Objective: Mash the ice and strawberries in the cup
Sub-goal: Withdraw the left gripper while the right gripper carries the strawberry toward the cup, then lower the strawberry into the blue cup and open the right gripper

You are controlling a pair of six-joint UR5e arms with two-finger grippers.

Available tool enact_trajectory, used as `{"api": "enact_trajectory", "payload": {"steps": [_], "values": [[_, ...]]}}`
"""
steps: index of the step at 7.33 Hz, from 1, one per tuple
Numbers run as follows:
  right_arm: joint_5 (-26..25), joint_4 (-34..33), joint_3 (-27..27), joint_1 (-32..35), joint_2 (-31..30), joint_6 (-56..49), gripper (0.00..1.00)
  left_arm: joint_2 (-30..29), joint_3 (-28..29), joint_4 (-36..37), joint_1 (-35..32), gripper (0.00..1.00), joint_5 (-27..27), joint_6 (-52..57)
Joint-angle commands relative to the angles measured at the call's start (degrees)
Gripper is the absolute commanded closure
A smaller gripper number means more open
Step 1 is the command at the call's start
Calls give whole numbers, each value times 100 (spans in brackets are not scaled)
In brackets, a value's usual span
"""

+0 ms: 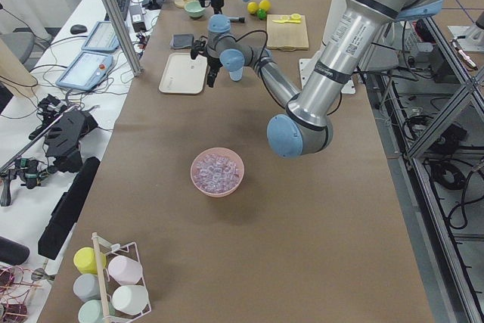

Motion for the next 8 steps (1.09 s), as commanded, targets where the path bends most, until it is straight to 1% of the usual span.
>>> {"api": "enact_trajectory", "payload": {"steps": [1, 2, 3, 4, 5, 6, 7, 8], "values": [[-103, -6, 291, -368, 445, 1017, 100, 1157, -349, -115, -710, 2, -399, 1012], [-287, -14, 353, -596, 691, 1456, 100, 1659, -368, -438, -939, 2, -408, 1355], [-462, -32, 371, -807, 972, 1774, 100, 1925, -377, -607, -1106, 2, -443, 1532], [-621, -41, 362, -1061, 1236, 2125, 100, 2067, -360, -617, -1273, 2, -608, 1621], [-936, -102, 362, -1325, 1464, 2294, 100, 2364, -360, -617, -1614, 2, -749, 1987], [-1209, -337, 336, -1641, 1780, 2435, 100, 2663, -351, -608, -2079, 2, -1064, 2417], [-1533, -409, 205, -1922, 2053, 2489, 100, 2840, -342, -600, -2388, 2, -1232, 2665], [-1615, -401, 65, -1969, 2186, 2480, 100, 2981, -377, -617, -2530, 2, -1243, 2729]]}}
